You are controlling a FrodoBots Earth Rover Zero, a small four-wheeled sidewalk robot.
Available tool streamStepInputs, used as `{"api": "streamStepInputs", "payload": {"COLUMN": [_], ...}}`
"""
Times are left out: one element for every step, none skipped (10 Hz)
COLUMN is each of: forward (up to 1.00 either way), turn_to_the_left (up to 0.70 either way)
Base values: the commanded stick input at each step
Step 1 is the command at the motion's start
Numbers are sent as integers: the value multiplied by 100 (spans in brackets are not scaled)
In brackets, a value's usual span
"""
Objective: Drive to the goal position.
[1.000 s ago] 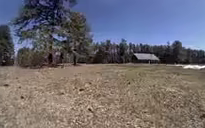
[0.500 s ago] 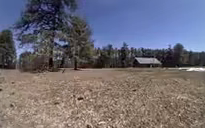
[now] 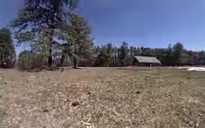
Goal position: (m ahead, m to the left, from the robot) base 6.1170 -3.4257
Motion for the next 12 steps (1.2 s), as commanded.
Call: {"api": "streamStepInputs", "payload": {"forward": [70,70,70,70,70,70,70,70,70,70,70,70], "turn_to_the_left": [0,0,0,0,0,0,13,31,7,0,0,0]}}
